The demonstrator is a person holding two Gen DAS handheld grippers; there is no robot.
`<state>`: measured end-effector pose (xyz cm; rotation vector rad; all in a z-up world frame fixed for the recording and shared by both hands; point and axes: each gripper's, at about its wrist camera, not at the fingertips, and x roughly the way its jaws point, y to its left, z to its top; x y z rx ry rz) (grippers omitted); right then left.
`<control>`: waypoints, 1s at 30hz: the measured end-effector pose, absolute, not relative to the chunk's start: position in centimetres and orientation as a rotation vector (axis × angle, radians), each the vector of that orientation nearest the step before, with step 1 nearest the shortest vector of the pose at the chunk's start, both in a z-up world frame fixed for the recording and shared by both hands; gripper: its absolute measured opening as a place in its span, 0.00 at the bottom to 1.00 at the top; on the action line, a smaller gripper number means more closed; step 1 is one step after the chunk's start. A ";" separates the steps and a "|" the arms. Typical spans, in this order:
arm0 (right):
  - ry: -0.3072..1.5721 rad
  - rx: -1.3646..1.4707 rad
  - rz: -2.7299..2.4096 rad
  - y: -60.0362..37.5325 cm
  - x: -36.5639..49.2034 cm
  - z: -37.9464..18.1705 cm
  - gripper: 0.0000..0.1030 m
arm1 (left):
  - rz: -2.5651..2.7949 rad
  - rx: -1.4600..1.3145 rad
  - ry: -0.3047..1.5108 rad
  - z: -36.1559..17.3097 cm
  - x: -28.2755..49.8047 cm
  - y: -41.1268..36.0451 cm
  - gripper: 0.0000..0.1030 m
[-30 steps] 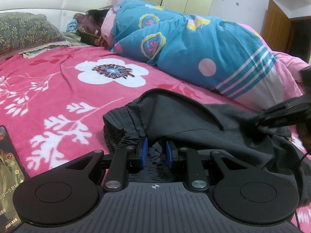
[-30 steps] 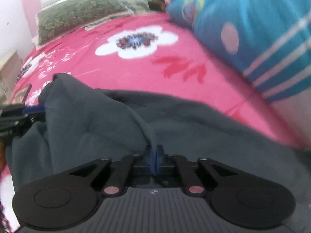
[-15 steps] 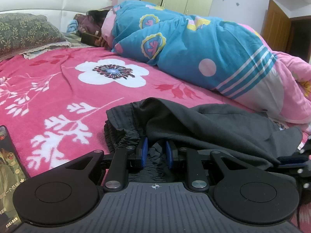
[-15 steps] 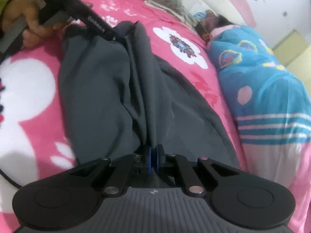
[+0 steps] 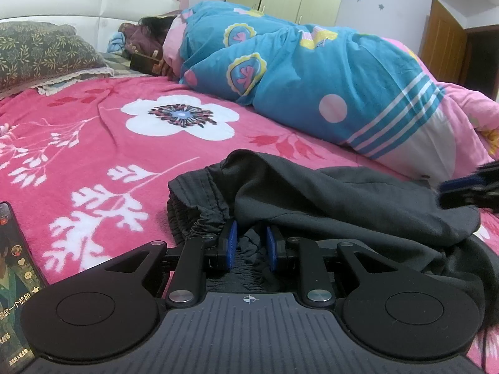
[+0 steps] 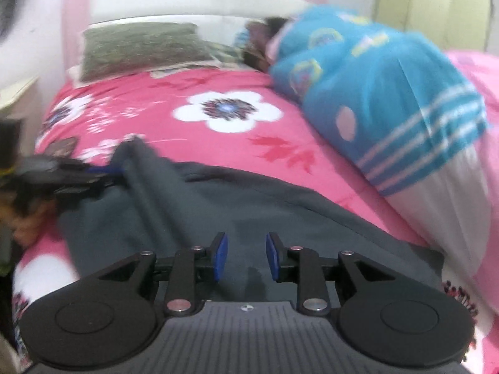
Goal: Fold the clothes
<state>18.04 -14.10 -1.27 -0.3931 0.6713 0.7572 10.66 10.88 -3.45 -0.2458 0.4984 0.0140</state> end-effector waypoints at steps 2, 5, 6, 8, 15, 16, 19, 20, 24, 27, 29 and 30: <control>0.711 -0.446 0.759 -13.6 19.9 -2.4 0.30 | 0.014 -0.246 0.499 -3.5 10.7 10.9 0.20; 0.818 -0.494 0.812 -12.9 21.6 -4.0 0.36 | 0.012 -0.247 0.500 -3.4 10.7 10.9 0.20; 0.828 -0.521 0.832 -12.7 21.7 -4.3 0.37 | 0.011 -0.249 0.500 -3.4 10.7 10.9 0.20; 0.826 -0.582 0.852 -12.1 21.8 -4.8 0.46 | 0.011 -0.249 0.501 -3.4 10.7 10.9 0.20; 0.918 -0.577 0.866 -11.7 23.3 -6.0 0.53 | 0.008 -0.252 0.501 -3.5 10.8 10.9 0.20; 0.921 -0.580 0.865 -11.7 23.2 -5.9 0.51 | 0.008 -0.253 0.501 -3.5 10.8 10.9 0.20; 0.900 -0.632 0.879 -11.2 22.1 -5.7 0.20 | 0.009 -0.252 0.500 -3.5 10.7 10.9 0.20; 0.878 -0.664 0.870 -10.9 21.6 -5.7 0.10 | 0.009 -0.252 0.500 -3.5 10.7 10.9 0.20; 0.771 -0.728 0.830 -10.8 19.6 -4.9 0.01 | 0.010 -0.251 0.499 -3.5 10.7 10.9 0.20; 0.681 -0.720 0.776 -11.3 19.1 -3.7 0.01 | 0.011 -0.249 0.498 -3.5 10.8 10.8 0.20; 0.638 -0.694 0.729 -11.9 19.3 -2.8 0.01 | 0.011 -0.248 0.498 -3.5 10.7 10.9 0.20; 0.625 -0.682 0.708 -12.1 19.6 -2.5 0.01 | 0.011 -0.247 0.497 -3.5 10.7 10.8 0.20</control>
